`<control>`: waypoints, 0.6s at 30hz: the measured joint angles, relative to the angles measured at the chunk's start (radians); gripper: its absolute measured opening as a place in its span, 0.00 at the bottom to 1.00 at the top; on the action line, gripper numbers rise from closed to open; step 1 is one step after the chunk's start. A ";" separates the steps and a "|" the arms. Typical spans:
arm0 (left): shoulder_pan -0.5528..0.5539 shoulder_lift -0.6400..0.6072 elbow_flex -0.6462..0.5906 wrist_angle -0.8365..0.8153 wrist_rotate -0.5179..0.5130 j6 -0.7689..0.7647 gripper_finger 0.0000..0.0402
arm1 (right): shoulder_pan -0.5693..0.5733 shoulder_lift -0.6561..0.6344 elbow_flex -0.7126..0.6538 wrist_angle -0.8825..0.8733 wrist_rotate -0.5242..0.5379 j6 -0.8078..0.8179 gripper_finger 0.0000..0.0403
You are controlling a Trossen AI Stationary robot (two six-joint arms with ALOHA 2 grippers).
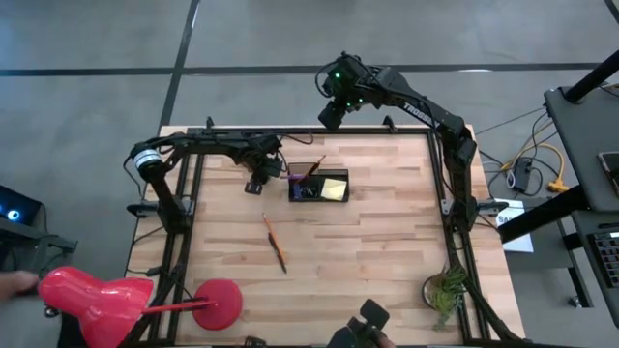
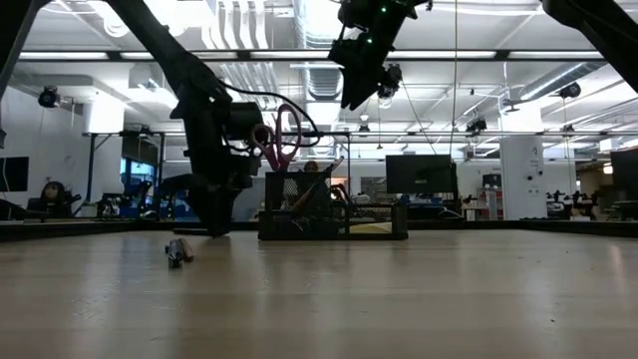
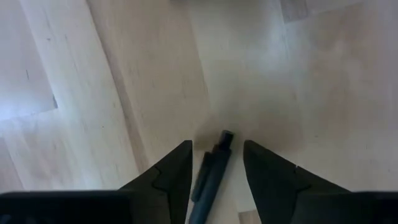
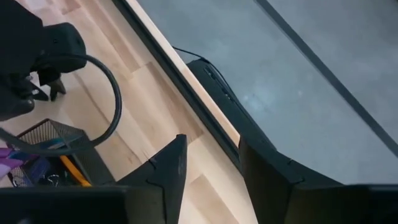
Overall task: Pick and place office supplies into organizer
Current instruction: Put the center black pen into the black desk organizer
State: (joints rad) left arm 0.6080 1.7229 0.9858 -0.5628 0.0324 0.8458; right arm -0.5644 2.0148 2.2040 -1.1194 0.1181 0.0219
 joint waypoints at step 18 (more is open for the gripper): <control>0.067 0.013 -0.009 -0.023 -0.067 0.035 0.04 | 0.000 0.000 -0.002 -0.006 0.000 -0.023 0.30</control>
State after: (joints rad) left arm 0.6754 1.7361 0.9767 -0.5862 -0.0347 0.8812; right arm -0.5640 2.0148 2.2024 -1.1259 0.1184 -0.0010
